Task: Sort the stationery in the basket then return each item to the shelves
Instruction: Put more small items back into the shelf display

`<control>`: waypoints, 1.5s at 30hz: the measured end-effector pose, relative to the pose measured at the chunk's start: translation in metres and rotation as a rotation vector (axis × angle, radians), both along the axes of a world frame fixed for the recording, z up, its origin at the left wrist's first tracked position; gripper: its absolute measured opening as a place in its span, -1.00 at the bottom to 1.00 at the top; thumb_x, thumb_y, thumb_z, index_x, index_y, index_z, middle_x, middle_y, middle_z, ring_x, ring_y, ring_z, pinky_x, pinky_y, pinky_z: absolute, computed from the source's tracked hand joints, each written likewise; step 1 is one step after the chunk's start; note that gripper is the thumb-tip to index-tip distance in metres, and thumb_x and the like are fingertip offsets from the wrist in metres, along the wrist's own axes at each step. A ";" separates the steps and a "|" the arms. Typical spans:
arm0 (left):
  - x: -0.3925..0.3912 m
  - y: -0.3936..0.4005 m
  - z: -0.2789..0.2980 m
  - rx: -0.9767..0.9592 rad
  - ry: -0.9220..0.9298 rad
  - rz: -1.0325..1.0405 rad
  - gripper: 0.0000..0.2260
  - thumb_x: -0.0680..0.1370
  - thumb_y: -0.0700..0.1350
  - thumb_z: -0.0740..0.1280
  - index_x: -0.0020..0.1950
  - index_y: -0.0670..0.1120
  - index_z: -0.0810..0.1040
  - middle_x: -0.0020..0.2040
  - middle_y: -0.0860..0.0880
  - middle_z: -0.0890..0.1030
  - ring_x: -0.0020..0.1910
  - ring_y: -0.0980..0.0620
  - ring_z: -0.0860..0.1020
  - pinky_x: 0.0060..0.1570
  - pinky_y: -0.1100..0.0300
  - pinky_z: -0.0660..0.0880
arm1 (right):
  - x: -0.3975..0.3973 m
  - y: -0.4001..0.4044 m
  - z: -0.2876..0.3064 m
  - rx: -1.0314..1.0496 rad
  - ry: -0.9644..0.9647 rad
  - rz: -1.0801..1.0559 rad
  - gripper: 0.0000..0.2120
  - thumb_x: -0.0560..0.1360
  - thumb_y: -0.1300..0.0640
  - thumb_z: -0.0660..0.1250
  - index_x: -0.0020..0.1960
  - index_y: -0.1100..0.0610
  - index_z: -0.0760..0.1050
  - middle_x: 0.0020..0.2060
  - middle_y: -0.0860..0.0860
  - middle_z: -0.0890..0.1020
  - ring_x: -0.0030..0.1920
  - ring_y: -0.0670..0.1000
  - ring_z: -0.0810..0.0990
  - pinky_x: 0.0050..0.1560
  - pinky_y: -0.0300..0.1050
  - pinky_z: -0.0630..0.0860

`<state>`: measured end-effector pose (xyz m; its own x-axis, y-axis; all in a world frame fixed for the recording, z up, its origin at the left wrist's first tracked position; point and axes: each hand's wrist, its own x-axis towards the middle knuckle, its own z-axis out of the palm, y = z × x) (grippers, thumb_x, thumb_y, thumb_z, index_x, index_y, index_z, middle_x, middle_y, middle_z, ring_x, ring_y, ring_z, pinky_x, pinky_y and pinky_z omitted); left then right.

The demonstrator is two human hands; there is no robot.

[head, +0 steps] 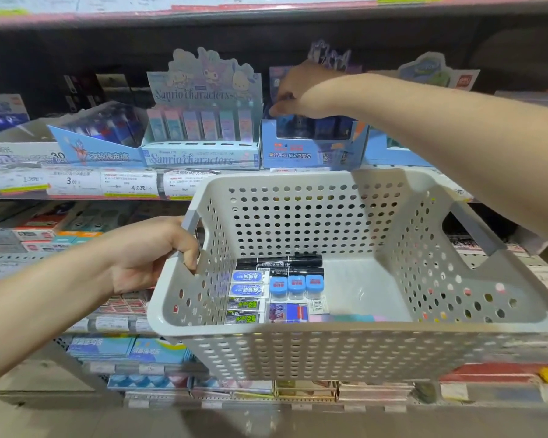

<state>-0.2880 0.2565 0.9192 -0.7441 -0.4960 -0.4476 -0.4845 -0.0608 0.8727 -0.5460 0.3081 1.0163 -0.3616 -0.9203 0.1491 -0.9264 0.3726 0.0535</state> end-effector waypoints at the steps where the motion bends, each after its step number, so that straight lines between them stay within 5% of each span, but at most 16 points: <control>1: -0.001 0.001 0.000 0.007 0.004 -0.001 -0.33 0.07 -0.38 0.19 0.21 -0.30 0.49 -0.29 -0.22 0.49 -0.56 -0.02 0.49 -0.51 0.22 0.50 | -0.001 0.000 -0.001 0.008 0.016 -0.004 -0.56 0.59 -0.11 0.13 0.01 0.27 0.54 -0.15 0.16 0.54 -0.16 0.18 0.50 -0.18 -0.09 0.33; 3: -0.001 0.002 0.001 0.018 0.009 -0.003 -0.36 0.07 -0.38 0.18 0.17 -0.24 0.51 -0.26 -0.23 0.48 -0.56 -0.03 0.49 -0.50 0.21 0.50 | -0.002 0.000 -0.003 0.014 0.032 -0.009 -0.57 0.60 -0.09 0.13 -0.04 0.29 0.50 -0.14 0.22 0.53 -0.14 0.22 0.51 -0.18 -0.07 0.33; 7: 0.000 0.003 0.000 0.021 0.008 -0.011 -0.37 0.07 -0.38 0.18 0.15 -0.21 0.51 -0.21 -0.24 0.47 -0.52 -0.06 0.49 -0.46 0.19 0.52 | -0.001 0.000 -0.003 -0.078 -0.033 0.053 -0.70 0.58 0.04 0.23 0.20 0.23 0.42 0.00 0.15 0.53 -0.02 0.19 0.51 -0.08 -0.04 0.39; 11: 0.001 0.002 0.000 0.021 0.007 -0.012 -0.43 0.07 -0.38 0.18 0.08 -0.20 0.51 -0.28 -0.22 0.48 -0.54 -0.04 0.49 -0.48 0.20 0.52 | 0.000 -0.001 0.000 -0.086 -0.074 0.094 -0.71 0.55 0.01 0.28 0.15 0.18 0.53 -0.01 0.08 0.60 -0.07 0.11 0.55 -0.10 -0.15 0.38; 15: 0.002 0.003 0.002 0.021 0.012 -0.004 -0.50 0.07 -0.38 0.18 0.00 -0.20 0.49 -0.37 -0.19 0.48 -0.57 -0.02 0.47 -0.48 0.22 0.51 | 0.000 -0.001 -0.001 -0.023 -0.073 0.083 -0.70 0.56 0.07 0.27 0.25 0.14 0.53 0.14 0.07 0.62 0.11 0.11 0.57 0.13 -0.09 0.47; 20: 0.002 0.002 0.000 -0.008 -0.002 -0.007 -0.38 -0.01 -0.38 0.24 0.05 -0.21 0.49 -0.29 -0.22 0.48 -0.54 -0.04 0.48 -0.45 0.22 0.52 | -0.004 0.000 -0.003 -0.090 -0.083 0.085 -0.73 0.51 0.14 0.35 0.18 0.18 0.58 0.09 0.09 0.64 0.08 0.10 0.59 0.09 -0.13 0.46; 24: 0.001 0.003 0.000 0.014 0.001 -0.005 -0.43 0.08 -0.37 0.19 0.08 -0.17 0.47 -0.21 -0.24 0.45 -0.53 -0.05 0.47 -0.45 0.21 0.53 | -0.005 0.010 -0.003 -0.095 -0.090 0.084 -0.70 0.55 0.22 0.21 0.23 0.15 0.56 0.19 0.09 0.60 0.17 0.12 0.54 0.22 -0.10 0.44; 27: 0.001 0.002 0.000 0.005 -0.003 -0.022 -0.44 0.08 -0.36 0.19 0.08 -0.21 0.50 -0.23 -0.25 0.49 -0.50 -0.07 0.49 -0.43 0.18 0.54 | -0.004 0.022 -0.012 -0.150 -0.010 0.111 -0.59 0.57 0.24 0.12 0.41 0.09 0.35 0.32 0.09 0.44 0.26 0.11 0.43 0.24 -0.12 0.34; 29: 0.000 0.003 0.000 0.008 0.005 -0.019 -0.47 0.08 -0.37 0.19 0.03 -0.21 0.51 -0.31 -0.22 0.50 -0.52 -0.06 0.50 -0.45 0.18 0.54 | 0.006 0.038 -0.020 -0.393 0.006 0.207 -0.61 0.52 0.27 0.13 0.33 0.13 0.40 0.14 0.07 0.50 0.08 0.05 0.46 0.08 -0.19 0.34; 31: 0.000 0.003 0.001 0.008 0.010 -0.018 -0.49 0.08 -0.37 0.18 0.00 -0.19 0.52 -0.32 -0.22 0.50 -0.52 -0.05 0.50 -0.45 0.20 0.54 | 0.024 0.058 -0.030 -0.542 -0.019 0.388 -0.72 0.39 0.29 0.14 0.02 0.18 0.54 -0.16 0.00 0.53 -0.17 -0.02 0.46 -0.12 -0.18 0.37; 34: -0.001 0.004 0.002 0.003 0.017 -0.020 -0.59 0.07 -0.38 0.18 -0.13 -0.17 0.52 -0.38 -0.17 0.48 -0.53 -0.02 0.47 -0.44 0.24 0.49 | 0.054 0.081 -0.051 -0.182 -0.084 0.468 -0.81 0.30 0.27 0.14 -0.34 0.18 0.53 -0.46 -0.01 0.52 -0.43 -0.02 0.43 -0.32 -0.20 0.41; 38: -0.003 0.006 0.003 0.003 0.027 -0.007 -0.61 0.07 -0.38 0.18 -0.16 -0.16 0.50 -0.42 -0.16 0.47 -0.52 -0.05 0.45 -0.40 0.21 0.47 | 0.070 0.087 -0.089 0.579 -0.078 0.301 -0.85 0.40 0.12 0.36 -0.08 0.17 0.61 -0.21 0.04 0.67 -0.31 -0.01 0.50 -0.29 -0.20 0.43; 41: -0.005 0.007 0.001 -0.005 0.018 -0.009 -0.55 0.06 -0.37 0.19 -0.08 -0.17 0.50 -0.35 -0.19 0.47 -0.48 -0.06 0.46 -0.38 0.22 0.47 | 0.067 0.082 -0.114 0.639 -0.008 0.219 -0.70 0.37 0.02 0.44 0.04 0.14 0.60 -0.10 0.04 0.66 -0.22 0.02 0.49 -0.34 -0.21 0.36; 45: -0.005 0.009 0.000 -0.007 0.009 -0.017 -0.57 0.07 -0.37 0.20 -0.10 -0.16 0.51 -0.36 -0.18 0.48 -0.49 -0.05 0.46 -0.36 0.21 0.44 | 0.069 0.075 -0.127 0.612 0.058 0.197 -0.72 0.35 -0.03 0.48 -0.10 0.14 0.52 -0.31 -0.03 0.50 -0.27 0.03 0.47 -0.36 -0.22 0.36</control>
